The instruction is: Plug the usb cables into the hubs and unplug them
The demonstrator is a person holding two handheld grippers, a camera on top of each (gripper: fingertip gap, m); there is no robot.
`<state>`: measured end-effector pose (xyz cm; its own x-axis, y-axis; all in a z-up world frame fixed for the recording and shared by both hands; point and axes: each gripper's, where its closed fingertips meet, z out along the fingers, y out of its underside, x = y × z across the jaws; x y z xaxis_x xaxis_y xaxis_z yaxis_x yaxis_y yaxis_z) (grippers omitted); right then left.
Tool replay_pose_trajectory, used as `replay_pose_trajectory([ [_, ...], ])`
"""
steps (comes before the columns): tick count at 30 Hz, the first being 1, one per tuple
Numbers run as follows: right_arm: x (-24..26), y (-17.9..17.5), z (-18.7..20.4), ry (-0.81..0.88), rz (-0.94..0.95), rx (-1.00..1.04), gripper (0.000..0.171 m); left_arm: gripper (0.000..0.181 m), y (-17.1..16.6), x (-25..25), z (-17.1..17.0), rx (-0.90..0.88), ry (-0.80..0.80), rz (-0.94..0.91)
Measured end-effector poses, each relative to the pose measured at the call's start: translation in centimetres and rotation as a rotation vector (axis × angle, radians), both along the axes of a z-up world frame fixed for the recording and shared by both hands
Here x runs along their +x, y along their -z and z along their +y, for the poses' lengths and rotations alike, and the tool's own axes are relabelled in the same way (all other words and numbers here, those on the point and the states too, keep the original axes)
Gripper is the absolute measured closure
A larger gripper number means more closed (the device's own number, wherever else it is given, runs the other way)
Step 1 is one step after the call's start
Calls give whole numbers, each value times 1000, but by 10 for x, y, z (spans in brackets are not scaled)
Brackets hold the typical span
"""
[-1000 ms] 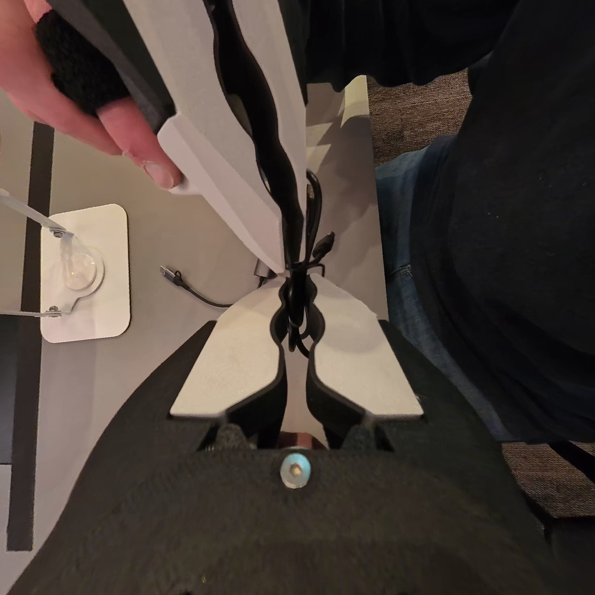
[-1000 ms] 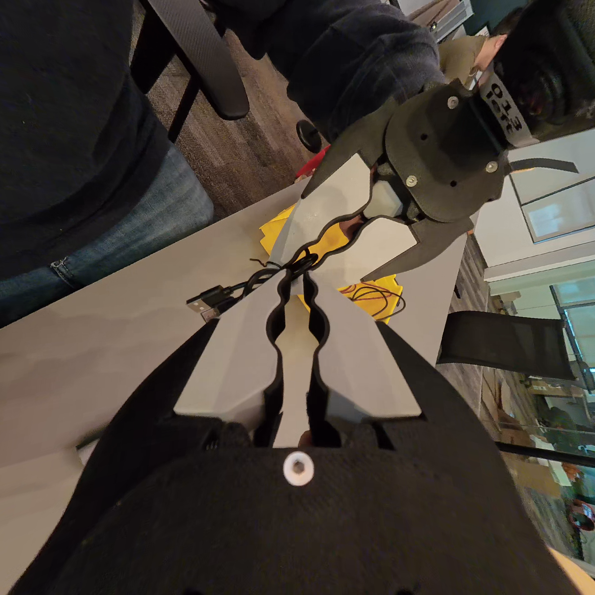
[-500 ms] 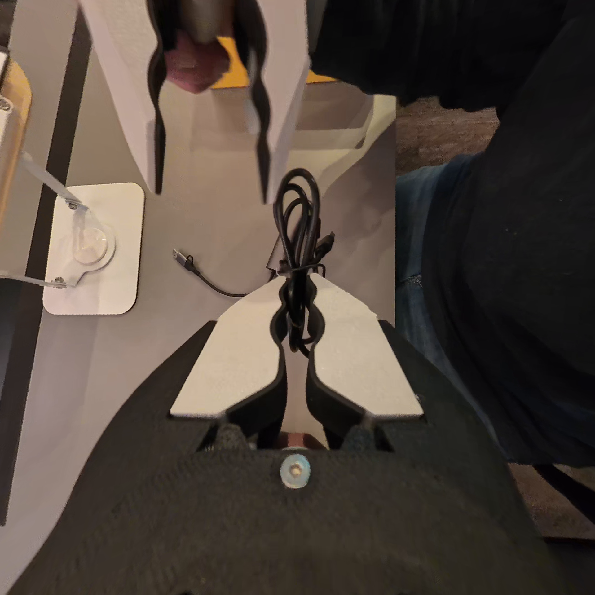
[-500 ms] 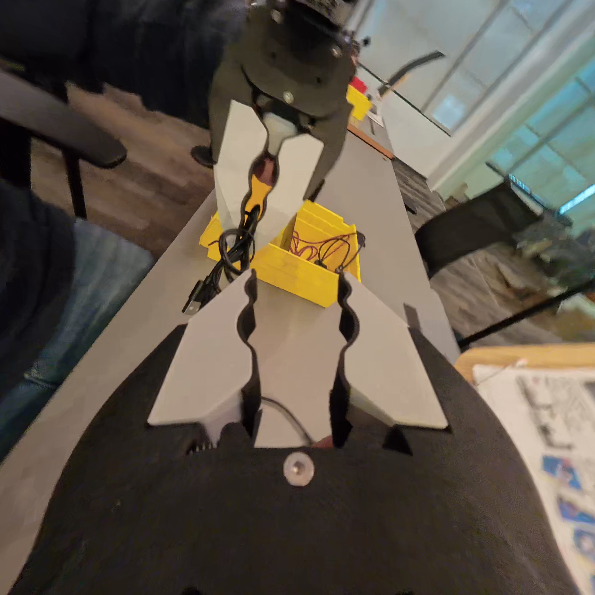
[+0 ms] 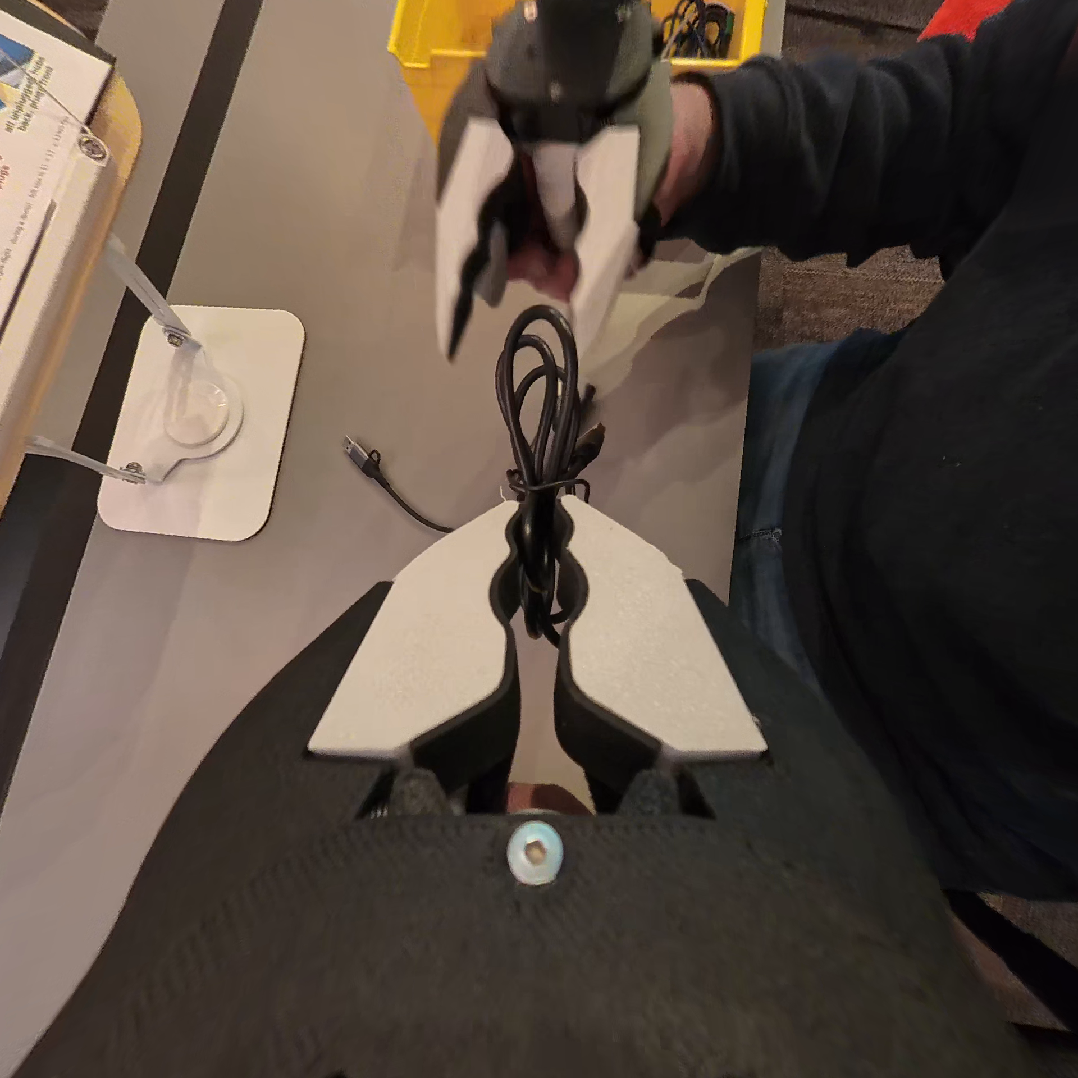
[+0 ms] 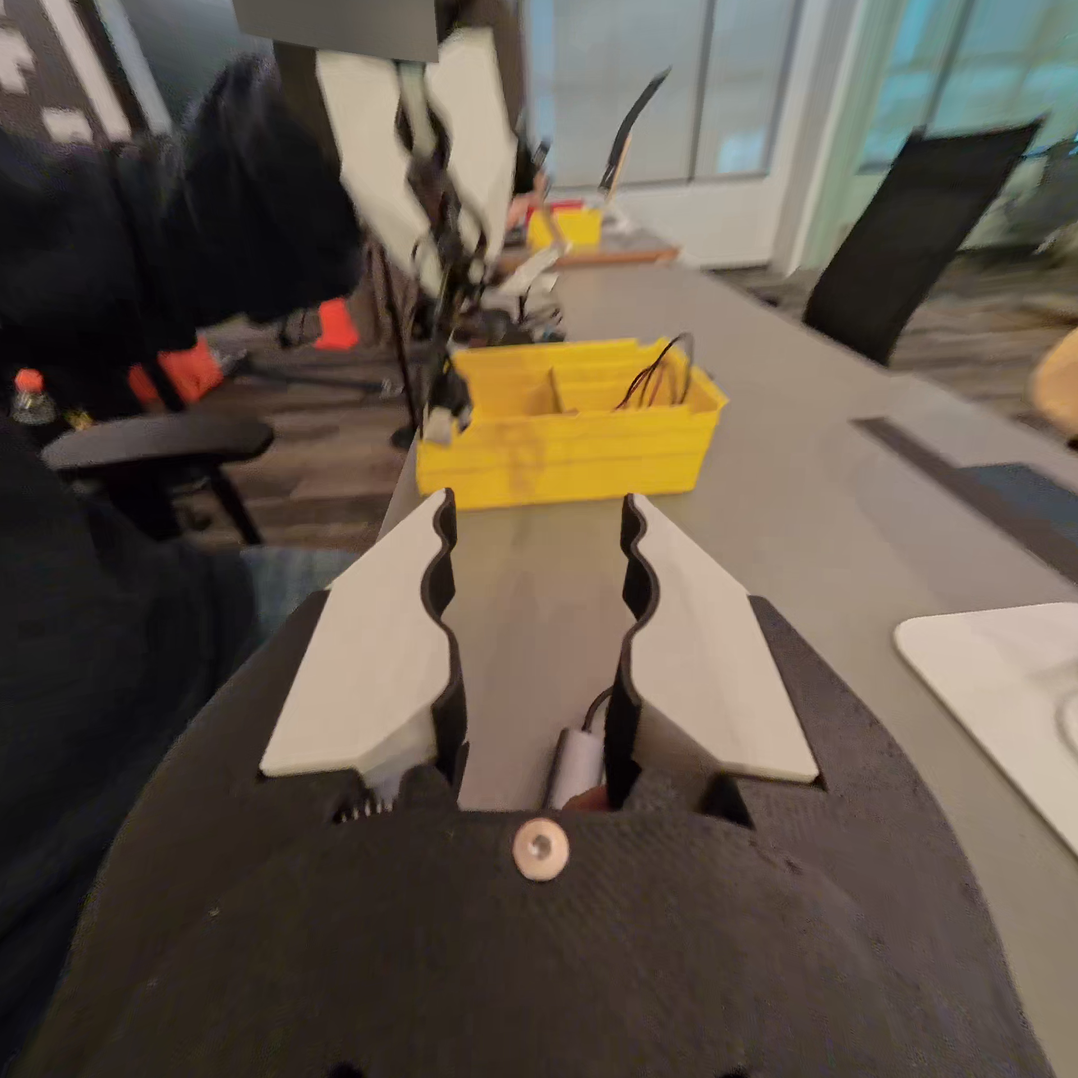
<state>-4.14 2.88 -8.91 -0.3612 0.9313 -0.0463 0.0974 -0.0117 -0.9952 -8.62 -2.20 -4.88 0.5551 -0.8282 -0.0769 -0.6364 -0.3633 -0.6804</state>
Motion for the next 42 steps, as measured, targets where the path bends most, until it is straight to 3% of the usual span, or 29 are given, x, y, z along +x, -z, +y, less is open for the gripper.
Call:
replay_pose_trajectory([
  [3, -12, 17, -19, -27, -15, 63, 127, 175, -1, 1, 4, -5, -11, -21],
  [9, -35, -8, -34, -8, 208, 0, 148, 175, -8, 4, 12, 7, -26, -46],
  [13, -36, -20, -35, -24, 247, -13, 157, 175, -9, 3, 13, 6, -34, -49],
  [26, -40, -32, -30, 61, 334, -10, 146, 175, -4, 7, 14, -14, -42, -74],
  [29, -39, -31, -25, 113, 341, 100, 130, 175, -1, 7, 12, -32, -34, -59],
  [33, -34, -36, -19, 241, 378, 419, 110, 175, 6, 7, 11, -74, -35, -32],
  [42, -34, -35, -17, 365, 296, 1089, 115, 175, 18, 7, 13, -130, -40, 8],
])
